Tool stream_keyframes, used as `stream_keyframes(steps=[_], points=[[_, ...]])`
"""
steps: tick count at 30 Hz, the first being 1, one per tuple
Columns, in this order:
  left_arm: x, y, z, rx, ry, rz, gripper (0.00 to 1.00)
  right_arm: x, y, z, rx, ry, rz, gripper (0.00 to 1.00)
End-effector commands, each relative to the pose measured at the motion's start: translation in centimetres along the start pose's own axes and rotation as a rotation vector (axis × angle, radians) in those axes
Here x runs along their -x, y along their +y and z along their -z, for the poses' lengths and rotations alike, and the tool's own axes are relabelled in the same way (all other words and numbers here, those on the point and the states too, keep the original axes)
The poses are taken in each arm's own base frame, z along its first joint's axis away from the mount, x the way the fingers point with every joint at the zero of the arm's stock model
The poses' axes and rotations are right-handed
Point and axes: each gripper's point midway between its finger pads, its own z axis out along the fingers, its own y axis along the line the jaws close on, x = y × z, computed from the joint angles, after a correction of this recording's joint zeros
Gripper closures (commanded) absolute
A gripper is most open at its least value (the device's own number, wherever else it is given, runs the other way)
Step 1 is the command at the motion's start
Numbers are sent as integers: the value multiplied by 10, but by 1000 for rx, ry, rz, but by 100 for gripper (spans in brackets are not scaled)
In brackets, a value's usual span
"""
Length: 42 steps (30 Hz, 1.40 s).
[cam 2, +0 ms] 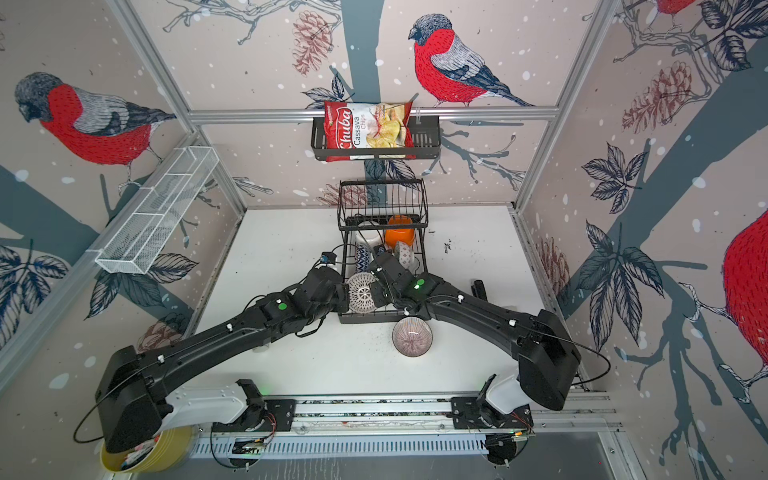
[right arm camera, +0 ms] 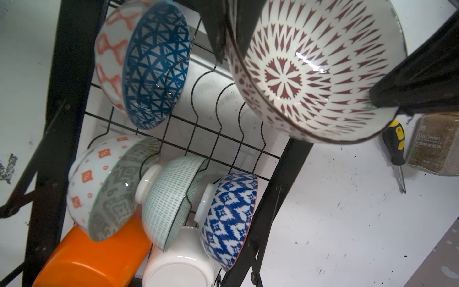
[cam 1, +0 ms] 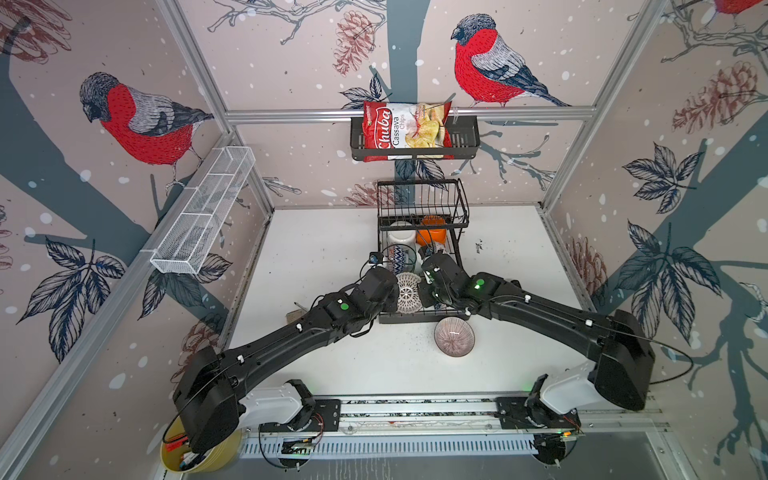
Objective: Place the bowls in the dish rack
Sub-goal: 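Grasp the maroon-patterned bowl's rim with the right gripper while the left holds it, then open the left gripper and pull back while the right holds the bowl, then lower the maroon-patterned bowl with the right gripper into the rack slot beside the teal bowl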
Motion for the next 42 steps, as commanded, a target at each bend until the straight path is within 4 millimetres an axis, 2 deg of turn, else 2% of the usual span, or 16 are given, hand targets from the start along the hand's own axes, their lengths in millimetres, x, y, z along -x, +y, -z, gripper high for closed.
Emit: stream_keyframes(steps=[1,5,6,8,10,12,14,16,20,27,35,42], points=[[12,-6,0,-26,-51,28,100,7,-3,1,-35,-29,-17,94],[10,-1,-2,-7,-42,29,99,11,-7,4,-87,-46,-16,98],[10,0,-2,-4,-42,29,95,13,-7,5,-106,-54,-13,99],[10,2,-2,3,-43,33,81,15,-10,6,-146,-62,-8,100],[11,5,-1,6,-47,40,59,16,-14,8,-194,-68,-4,100],[12,9,0,10,-54,48,33,17,-17,9,-247,-82,8,100],[14,15,2,20,-65,59,20,17,-21,9,-299,-90,17,100],[17,21,5,26,-80,76,14,16,-24,9,-344,-93,30,100],[19,37,12,41,-108,113,9,15,-27,7,-435,-88,76,100],[23,65,25,52,-183,184,9,14,-29,6,-585,-100,160,100],[38,80,42,30,-284,222,7,17,-35,10,-763,-125,242,100],[48,88,39,29,-300,221,5,18,-37,6,-814,-115,292,100]])
